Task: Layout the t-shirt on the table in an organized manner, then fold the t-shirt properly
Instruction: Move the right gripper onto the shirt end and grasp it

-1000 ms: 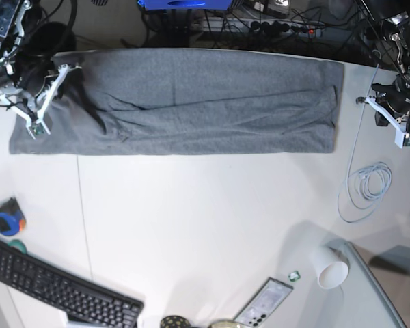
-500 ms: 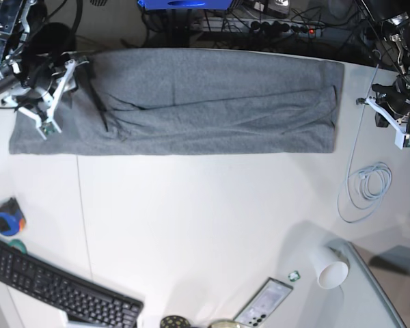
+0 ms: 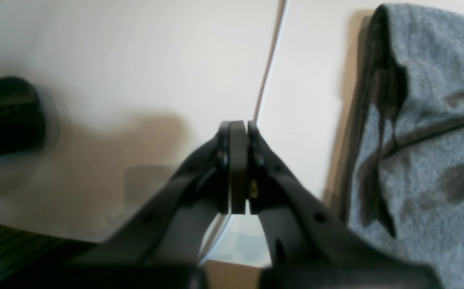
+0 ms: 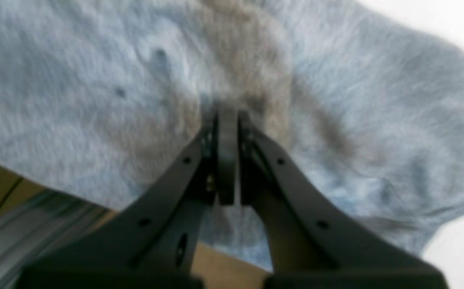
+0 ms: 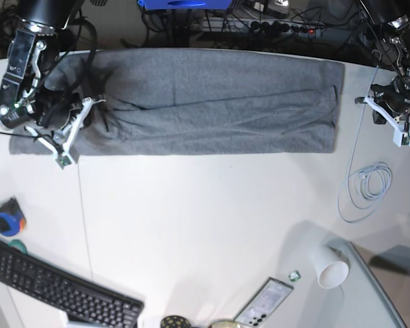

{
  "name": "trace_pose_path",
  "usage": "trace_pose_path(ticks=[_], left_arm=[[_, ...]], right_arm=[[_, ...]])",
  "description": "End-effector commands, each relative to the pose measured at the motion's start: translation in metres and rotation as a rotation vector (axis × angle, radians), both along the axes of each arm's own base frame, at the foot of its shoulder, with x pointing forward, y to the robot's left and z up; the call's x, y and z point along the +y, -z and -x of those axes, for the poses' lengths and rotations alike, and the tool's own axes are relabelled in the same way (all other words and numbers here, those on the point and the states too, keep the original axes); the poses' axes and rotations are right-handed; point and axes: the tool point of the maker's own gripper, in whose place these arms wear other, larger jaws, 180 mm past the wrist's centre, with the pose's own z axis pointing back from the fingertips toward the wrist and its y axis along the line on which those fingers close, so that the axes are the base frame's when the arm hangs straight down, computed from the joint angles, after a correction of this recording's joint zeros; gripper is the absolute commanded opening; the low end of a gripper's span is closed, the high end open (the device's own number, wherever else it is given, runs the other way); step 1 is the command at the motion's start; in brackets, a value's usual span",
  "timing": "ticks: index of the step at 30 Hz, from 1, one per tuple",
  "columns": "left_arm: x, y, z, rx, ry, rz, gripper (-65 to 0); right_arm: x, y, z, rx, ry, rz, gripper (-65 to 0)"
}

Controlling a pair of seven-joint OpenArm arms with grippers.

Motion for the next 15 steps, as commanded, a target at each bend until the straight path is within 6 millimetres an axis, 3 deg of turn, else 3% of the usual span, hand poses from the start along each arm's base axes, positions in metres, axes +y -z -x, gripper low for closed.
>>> trace_pose_path(ticks=[1, 8, 11, 15], left_arm=[[0.01, -0.013, -0.008, -0.038, 0.0, -0.027, -65.0], [0.01, -0.015, -0.013, -0.048, -0.001, -0.027, -65.0], [0.01, -0.017, -0.016, -0.054, -0.001, -0.027, -65.0], [0.011, -0.017, -0.016, -0.055, -0.002, -0.029, -65.0]], right_arm=[[0.002, -0.003, -0.006, -0.021, 0.003, -0.015, -63.2], [0.044, 0.023, 0.007, 0.024, -0.07, -0.102, -63.2], [0.047, 0.019, 0.004, 0.012, -0.081, -0.1, -63.2], [0.037, -0.004, -0.003, -0.044, -0.094, -0.043, -63.2]])
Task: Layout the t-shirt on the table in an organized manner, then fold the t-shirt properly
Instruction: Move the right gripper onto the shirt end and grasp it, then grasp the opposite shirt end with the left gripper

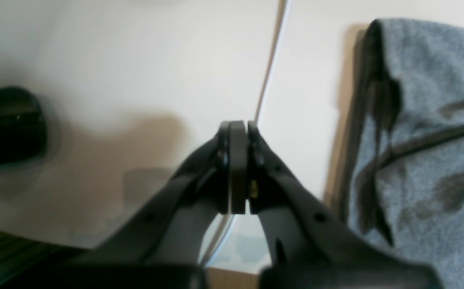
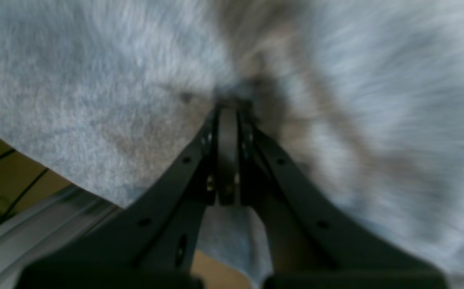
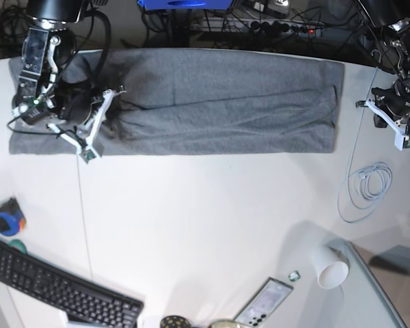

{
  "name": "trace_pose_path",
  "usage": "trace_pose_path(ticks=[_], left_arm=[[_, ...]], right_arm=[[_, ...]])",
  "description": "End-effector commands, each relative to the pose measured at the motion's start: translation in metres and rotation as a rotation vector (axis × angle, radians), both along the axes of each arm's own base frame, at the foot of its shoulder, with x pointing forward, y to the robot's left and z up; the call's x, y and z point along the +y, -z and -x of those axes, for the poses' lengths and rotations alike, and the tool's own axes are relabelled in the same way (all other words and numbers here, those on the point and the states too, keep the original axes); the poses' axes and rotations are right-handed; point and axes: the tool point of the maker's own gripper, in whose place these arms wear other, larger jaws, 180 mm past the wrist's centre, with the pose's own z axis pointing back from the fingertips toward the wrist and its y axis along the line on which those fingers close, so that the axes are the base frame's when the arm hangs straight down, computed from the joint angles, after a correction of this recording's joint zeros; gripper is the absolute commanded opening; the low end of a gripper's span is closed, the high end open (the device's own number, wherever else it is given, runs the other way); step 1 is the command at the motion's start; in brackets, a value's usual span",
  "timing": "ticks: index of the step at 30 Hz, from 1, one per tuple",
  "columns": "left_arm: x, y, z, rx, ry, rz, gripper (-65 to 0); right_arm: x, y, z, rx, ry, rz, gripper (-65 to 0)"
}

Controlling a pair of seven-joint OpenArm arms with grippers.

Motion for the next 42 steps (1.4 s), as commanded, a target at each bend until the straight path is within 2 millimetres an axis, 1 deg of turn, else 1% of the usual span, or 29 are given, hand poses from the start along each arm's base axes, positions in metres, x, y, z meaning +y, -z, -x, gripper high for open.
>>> trace_pose_path(ticks=[1, 3, 5, 6, 8, 12, 14, 15, 16, 17, 20, 21, 23, 24, 25, 26, 27, 29, 30, 32, 33, 34, 36, 38, 40, 42], left_arm=[[0.01, -0.014, -0.009, -0.04, -0.002, -0.027, -65.0], [0.01, -0.013, -0.008, -0.038, -0.002, -0.027, -65.0], [0.01, -0.013, -0.008, -0.038, -0.002, -0.027, -65.0], [0.01, -0.013, -0.008, -0.038, -0.002, -0.027, -65.0], [0.01, -0.013, -0.008, -0.038, -0.002, -0.027, -65.0], [0.008, -0.015, -0.009, -0.046, 0.003, -0.026, -65.0], [0.007, -0.015, -0.009, -0.044, 0.005, -0.026, -65.0], [0.007, -0.014, -0.008, -0.041, 0.004, -0.024, -65.0], [0.006, -0.015, -0.008, -0.042, 0.005, -0.025, -65.0], [0.006, -0.019, -0.01, -0.052, 0.009, -0.032, -65.0], [0.0, -0.03, -0.004, -0.068, 0.038, -0.062, -65.0], [-0.009, -0.034, -0.003, -0.088, 0.046, -0.047, -65.0], [-0.028, -0.046, 0.002, -0.142, 0.071, -0.003, -65.0], [-0.038, -0.051, 0.005, -0.168, 0.085, 0.03, -65.0], [-0.05, -0.053, 0.005, -0.188, 0.099, 0.072, -65.0], [-0.057, -0.053, 0.009, -0.196, 0.105, 0.114, -65.0], [-0.062, -0.053, 0.012, -0.213, 0.094, 0.166, -65.0], [-0.061, -0.053, 0.017, -0.247, 0.048, 0.252, -65.0], [-0.06, -0.051, 0.017, -0.253, 0.033, 0.279, -58.4], [-0.055, -0.043, 0.021, -0.251, -0.005, 0.326, -41.3], [-0.052, -0.04, 0.023, -0.246, -0.018, 0.338, -33.9], [-0.051, -0.035, 0.025, -0.239, -0.031, 0.353, -28.3], [-0.054, -0.031, 0.022, -0.242, -0.028, 0.38, -21.2], [-0.065, -0.03, 0.017, -0.252, 0.047, 0.41, -15.0], [-0.064, -0.019, 0.017, -0.241, 0.031, 0.44, -9.2], [-0.06, -0.006, 0.015, -0.225, -0.008, 0.467, -5.9]], right_arm=[[-0.002, -0.016, -0.012, -0.063, 0.001, 0.004, -63.2], [-0.005, -0.029, -0.02, -0.104, -0.001, 0.023, -63.0], [-0.005, -0.034, -0.027, -0.124, -0.001, 0.023, -63.0], [-0.005, -0.037, -0.035, -0.138, -0.001, 0.021, -63.0], [-0.001, -0.026, -0.038, -0.103, 0.0, 0.001, -63.0], [0.015, 0.009, -0.037, -0.022, 0.011, -0.088, -63.0], [0.019, 0.017, -0.037, -0.003, 0.016, -0.11, -63.0], [0.018, 0.016, -0.038, -0.005, 0.018, -0.108, -63.0], [0.015, 0.012, -0.041, -0.017, 0.017, -0.099, -63.0], [0.013, 0.003, -0.044, -0.042, 0.014, -0.084, -63.0], [0.001, -0.029, -0.048, -0.136, 0.007, -0.018, -62.9], [-0.002, -0.041, -0.049, -0.176, 0.006, -0.002, -62.6], [-0.004, -0.058, -0.048, -0.233, 0.006, 0.018, -62.4], [-0.005, -0.062, -0.047, -0.247, 0.005, 0.024, -62.4], [-0.006, -0.064, -0.047, -0.253, 0.007, 0.027, -62.4], [-0.009, -0.064, -0.045, -0.251, 0.015, 0.032, -62.4], [-0.013, -0.062, -0.044, -0.243, 0.029, 0.032, -62.3], [-0.02, -0.055, -0.041, -0.219, 0.057, 0.031, -62.3], [-0.021, -0.052, -0.039, -0.21, 0.063, 0.029, -62.3], [-0.022, -0.049, -0.037, -0.199, 0.062, 0.03, -62.3], [-0.022, -0.048, -0.035, -0.194, 0.062, 0.03, -62.3], [-0.022, -0.047, -0.034, -0.191, 0.062, 0.03, -62.3], [-0.022, -0.046, -0.033, -0.189, 0.062, 0.03, -62.3], [-0.022, -0.046, -0.032, -0.188, 0.062, 0.03, -62.3], [-0.022, -0.045, -0.031, -0.185, 0.061, 0.03, -62.3], [-0.022, -0.045, -0.031, -0.185, 0.061, 0.03, -62.3]])
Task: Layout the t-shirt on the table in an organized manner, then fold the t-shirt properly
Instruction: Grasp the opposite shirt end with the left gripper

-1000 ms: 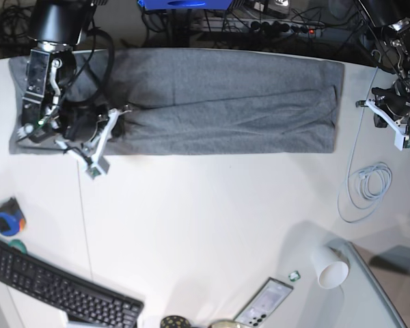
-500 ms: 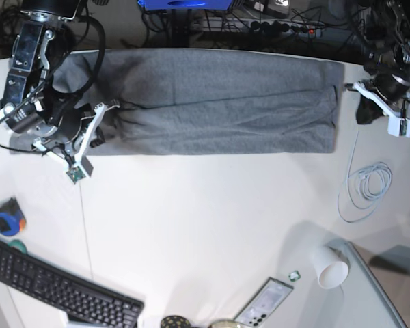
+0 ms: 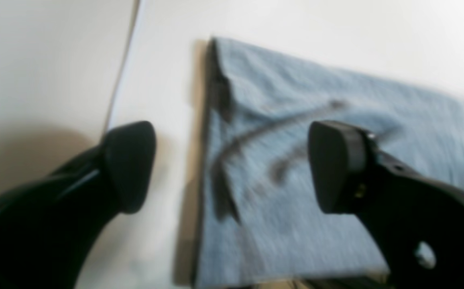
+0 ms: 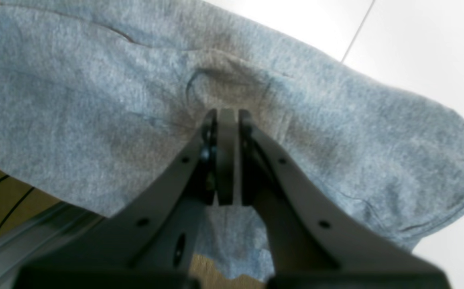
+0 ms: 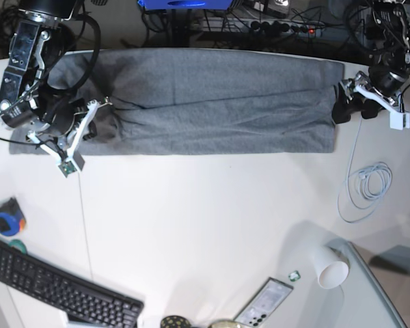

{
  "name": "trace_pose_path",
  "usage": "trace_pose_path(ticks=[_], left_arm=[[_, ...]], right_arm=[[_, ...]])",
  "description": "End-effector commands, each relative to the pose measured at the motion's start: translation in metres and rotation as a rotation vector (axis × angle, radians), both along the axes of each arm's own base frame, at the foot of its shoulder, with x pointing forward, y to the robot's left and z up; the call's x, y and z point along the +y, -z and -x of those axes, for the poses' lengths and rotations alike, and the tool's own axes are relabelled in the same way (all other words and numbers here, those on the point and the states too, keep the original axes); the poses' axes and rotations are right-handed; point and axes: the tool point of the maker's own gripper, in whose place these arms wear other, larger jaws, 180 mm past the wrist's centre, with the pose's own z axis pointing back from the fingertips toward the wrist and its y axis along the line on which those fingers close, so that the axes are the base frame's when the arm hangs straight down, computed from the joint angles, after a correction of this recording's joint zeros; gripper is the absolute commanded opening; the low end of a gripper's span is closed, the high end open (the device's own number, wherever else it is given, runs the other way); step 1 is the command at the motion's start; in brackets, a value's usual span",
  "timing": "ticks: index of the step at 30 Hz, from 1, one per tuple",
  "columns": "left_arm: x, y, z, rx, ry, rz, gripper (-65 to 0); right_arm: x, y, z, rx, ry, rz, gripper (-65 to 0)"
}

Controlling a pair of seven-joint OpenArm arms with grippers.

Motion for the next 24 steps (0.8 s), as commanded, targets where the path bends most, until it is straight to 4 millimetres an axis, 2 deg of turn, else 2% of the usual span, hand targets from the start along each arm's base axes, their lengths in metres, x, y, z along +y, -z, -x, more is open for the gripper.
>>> trace_pose_path(ticks=[1, 5, 7, 10, 15, 17, 21, 22, 24], left_arm=[[0.007, -0.001, 0.0, 0.0, 0.001, -0.011, -5.4], [0.008, 0.02, -0.001, 0.067, 0.004, -0.032, -5.4], [0.002, 0.029, -0.002, 0.087, 0.006, -0.027, -5.4], [-0.002, 0.034, -0.009, 0.049, -0.016, -0.021, -5.4], [-0.039, 0.06, -0.004, 0.091, 0.061, 0.037, -5.4], [-0.045, 0.067, 0.0, 0.098, 0.063, 0.055, -5.6], [-0.046, 0.078, 0.009, 0.128, 0.04, 0.079, -5.8], [-0.046, 0.079, 0.011, 0.132, 0.039, 0.081, -6.3], [-0.047, 0.08, 0.012, 0.136, 0.037, 0.084, -12.8]], right_arm=[[0.001, -0.01, -0.01, -0.046, -0.006, -0.006, -62.3], [0.001, -0.01, -0.01, -0.046, -0.007, -0.005, -62.3], [0.001, -0.01, -0.01, -0.046, -0.007, -0.005, -62.3], [0.001, -0.01, -0.01, -0.046, -0.007, -0.005, -62.3], [0.001, -0.01, -0.01, -0.046, -0.007, -0.005, -62.3], [0.001, -0.01, -0.01, -0.046, -0.007, -0.005, -62.3], [0.001, -0.01, -0.01, -0.046, -0.007, -0.005, -62.3], [0.001, -0.01, -0.01, -0.046, -0.007, -0.005, -62.3], [0.001, -0.01, -0.01, -0.046, -0.007, -0.005, -62.3]])
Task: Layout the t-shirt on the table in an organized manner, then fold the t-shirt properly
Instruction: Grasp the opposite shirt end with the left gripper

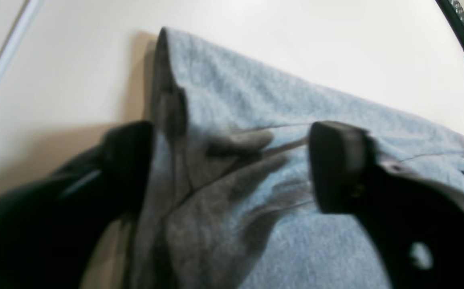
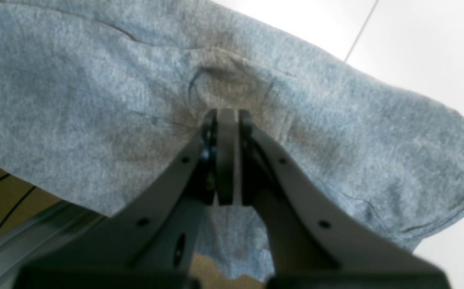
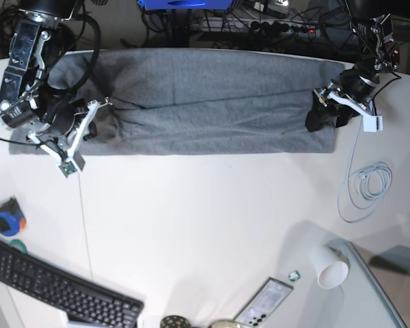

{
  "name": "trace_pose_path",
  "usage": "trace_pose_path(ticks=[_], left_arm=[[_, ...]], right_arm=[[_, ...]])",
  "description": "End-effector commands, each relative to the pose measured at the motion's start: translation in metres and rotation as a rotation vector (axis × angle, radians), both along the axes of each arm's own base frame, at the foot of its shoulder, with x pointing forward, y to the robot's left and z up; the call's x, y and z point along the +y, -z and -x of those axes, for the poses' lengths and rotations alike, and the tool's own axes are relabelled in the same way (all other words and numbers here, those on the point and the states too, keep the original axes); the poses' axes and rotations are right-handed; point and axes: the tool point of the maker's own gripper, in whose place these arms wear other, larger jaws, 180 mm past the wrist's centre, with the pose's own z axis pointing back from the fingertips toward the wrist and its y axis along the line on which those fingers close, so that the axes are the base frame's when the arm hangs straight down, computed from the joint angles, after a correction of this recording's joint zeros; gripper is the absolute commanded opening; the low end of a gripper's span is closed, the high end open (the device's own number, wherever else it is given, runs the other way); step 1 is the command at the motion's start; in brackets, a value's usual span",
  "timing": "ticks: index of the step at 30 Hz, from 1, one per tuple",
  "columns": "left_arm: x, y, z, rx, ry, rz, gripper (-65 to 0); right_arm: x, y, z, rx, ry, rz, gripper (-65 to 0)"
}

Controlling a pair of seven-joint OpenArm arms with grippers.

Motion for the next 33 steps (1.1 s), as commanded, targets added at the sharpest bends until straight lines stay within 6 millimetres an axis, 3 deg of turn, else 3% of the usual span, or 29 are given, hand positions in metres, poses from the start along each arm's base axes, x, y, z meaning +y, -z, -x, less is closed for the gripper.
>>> trace_pose_path(ticks=[1, 4, 10, 12, 20, 24, 29, 33], left_arm=[[-0.004, 0.028, 0.032, 0.172, 0.056, -0.039, -17.8], [-0.003, 0.029, 0.033, 0.177, 0.058, -0.041, -34.6], [-0.003, 0.04, 0.04, 0.216, 0.04, -0.018, -54.1], [0.0, 0.041, 0.038, 0.217, 0.028, -0.013, -65.0], [0.037, 0.019, 0.015, 0.134, 0.003, -0.088, -65.0], [0.048, -0.005, 0.0, 0.07, 0.033, -0.152, -65.0], [0.039, -0.05, -0.011, -0.044, 0.129, -0.259, -65.0], [0.004, -0.088, -0.011, -0.143, 0.261, -0.324, -65.0]], right_arm=[[0.0, -0.01, -0.009, -0.045, -0.005, -0.005, -62.3], [0.0, -0.01, -0.009, -0.045, -0.005, -0.005, -62.3], [0.0, -0.01, -0.009, -0.045, -0.005, -0.005, -62.3], [0.0, -0.01, -0.01, -0.046, -0.005, -0.004, -62.3], [0.0, -0.011, -0.01, -0.049, -0.003, -0.002, -62.3], [-0.001, -0.011, -0.009, -0.046, -0.004, -0.001, -62.3], [-0.001, -0.01, -0.008, -0.042, -0.004, 0.0, -62.3], [-0.001, -0.01, -0.008, -0.042, -0.004, 0.0, -62.3]])
